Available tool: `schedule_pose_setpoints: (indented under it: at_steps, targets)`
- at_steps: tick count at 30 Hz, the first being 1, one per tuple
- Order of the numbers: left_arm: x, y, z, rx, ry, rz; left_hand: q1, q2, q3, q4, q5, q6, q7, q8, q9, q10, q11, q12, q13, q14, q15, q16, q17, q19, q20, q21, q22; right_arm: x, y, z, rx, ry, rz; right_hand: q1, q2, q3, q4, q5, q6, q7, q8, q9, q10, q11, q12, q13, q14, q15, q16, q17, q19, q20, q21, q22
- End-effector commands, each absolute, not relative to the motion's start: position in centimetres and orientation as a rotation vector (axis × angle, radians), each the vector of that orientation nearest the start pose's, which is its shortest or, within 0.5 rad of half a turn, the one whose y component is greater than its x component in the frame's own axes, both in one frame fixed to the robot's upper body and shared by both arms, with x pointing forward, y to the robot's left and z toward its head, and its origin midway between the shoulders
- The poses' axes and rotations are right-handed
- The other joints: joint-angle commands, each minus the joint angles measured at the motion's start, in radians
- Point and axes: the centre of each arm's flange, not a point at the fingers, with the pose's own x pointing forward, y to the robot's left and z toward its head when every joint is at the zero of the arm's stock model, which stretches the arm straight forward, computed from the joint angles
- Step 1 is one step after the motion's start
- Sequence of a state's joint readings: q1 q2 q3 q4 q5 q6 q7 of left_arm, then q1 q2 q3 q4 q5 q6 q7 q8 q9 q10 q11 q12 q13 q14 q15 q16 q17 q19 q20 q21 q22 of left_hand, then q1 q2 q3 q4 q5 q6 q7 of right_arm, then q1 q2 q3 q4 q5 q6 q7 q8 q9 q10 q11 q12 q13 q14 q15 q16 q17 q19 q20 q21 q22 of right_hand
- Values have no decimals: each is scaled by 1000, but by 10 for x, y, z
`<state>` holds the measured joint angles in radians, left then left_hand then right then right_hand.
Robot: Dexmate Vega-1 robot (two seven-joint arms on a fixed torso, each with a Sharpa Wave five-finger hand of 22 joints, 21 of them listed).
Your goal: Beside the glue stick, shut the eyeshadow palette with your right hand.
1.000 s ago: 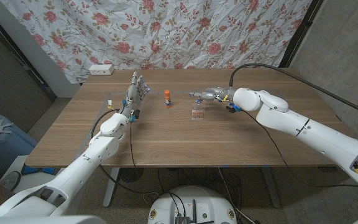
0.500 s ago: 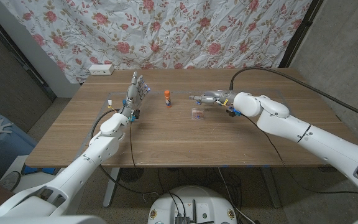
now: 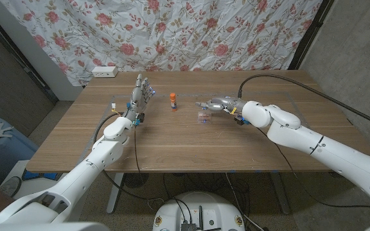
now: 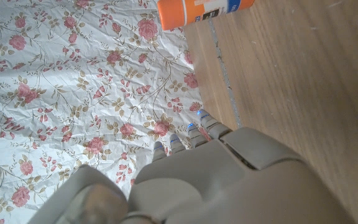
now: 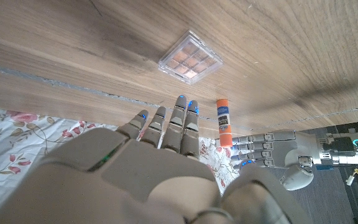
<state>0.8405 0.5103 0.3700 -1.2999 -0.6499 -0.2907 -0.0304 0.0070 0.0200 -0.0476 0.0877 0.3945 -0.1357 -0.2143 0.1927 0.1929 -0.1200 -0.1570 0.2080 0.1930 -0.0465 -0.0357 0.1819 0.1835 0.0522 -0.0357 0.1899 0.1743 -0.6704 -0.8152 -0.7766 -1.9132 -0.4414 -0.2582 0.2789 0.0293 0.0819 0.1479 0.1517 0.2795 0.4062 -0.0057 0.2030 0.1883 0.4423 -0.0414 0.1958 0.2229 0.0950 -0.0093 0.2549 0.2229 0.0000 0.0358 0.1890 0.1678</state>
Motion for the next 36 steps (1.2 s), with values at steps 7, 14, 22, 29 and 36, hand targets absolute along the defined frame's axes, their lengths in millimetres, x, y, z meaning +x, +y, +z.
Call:
schedule_pose_setpoints:
  at_steps: [7, 14, 22, 29, 36]
  targets:
    - [653, 291, -28, -41, -593, -206, 9, -4, 4, 2, 3, -2, -5, 5, 3, 0, -8, 5, 3, -10, -71, 7, 3, 8, -9, 7, 4, 571, -141, -24, -1434, -587, 342, 4, 27, 7, -9, 6, -15, -4, -4, 2, -28, -5, -9, 1, -1, -5, -6, 1, 15, 0, 8, 0]
    - [652, 291, -28, -41, -593, -206, 8, -4, 4, 2, 3, -2, -5, 6, 3, 1, -7, 5, 3, -9, -72, 8, 3, 8, -8, 7, 4, 570, -141, -30, -1433, -592, 341, 9, 28, 10, -13, 6, -18, -5, -4, 2, -37, -6, -10, 0, 5, -5, -6, -1, 25, -2, 10, 0]
    - [653, 291, -28, -41, -593, -207, 8, -4, 4, 2, 3, -2, -5, 5, 3, -1, -8, 5, 3, -9, -73, 8, 3, 7, -8, 6, 4, 570, -141, -40, -1434, -614, 325, 16, 32, 17, -17, 6, -27, -13, -7, 2, -51, -11, -12, -3, 7, -9, -7, -3, 39, -6, 12, 0]
    - [653, 290, -28, -41, -593, -206, 8, -4, 4, 2, 3, -1, -5, 6, 3, -1, -9, 5, 3, -8, -72, 8, 3, 8, -8, 7, 4, 571, -144, -50, -1443, -665, 294, 21, 28, 20, -23, 4, -48, -21, -12, 2, -71, -19, -15, -6, 2, -10, -12, -5, 48, -4, 12, 0]
    - [653, 291, -28, -41, -593, -208, 8, -4, 4, 3, 3, -1, -5, 6, 3, 0, -9, 5, 3, -8, -72, 8, 3, 8, -9, 7, 4, 571, -146, -57, -1475, -700, 278, 33, 29, 27, -32, 2, -59, -26, -14, 1, -84, -31, -15, -9, -13, -20, -20, -7, 45, -9, 8, 0]
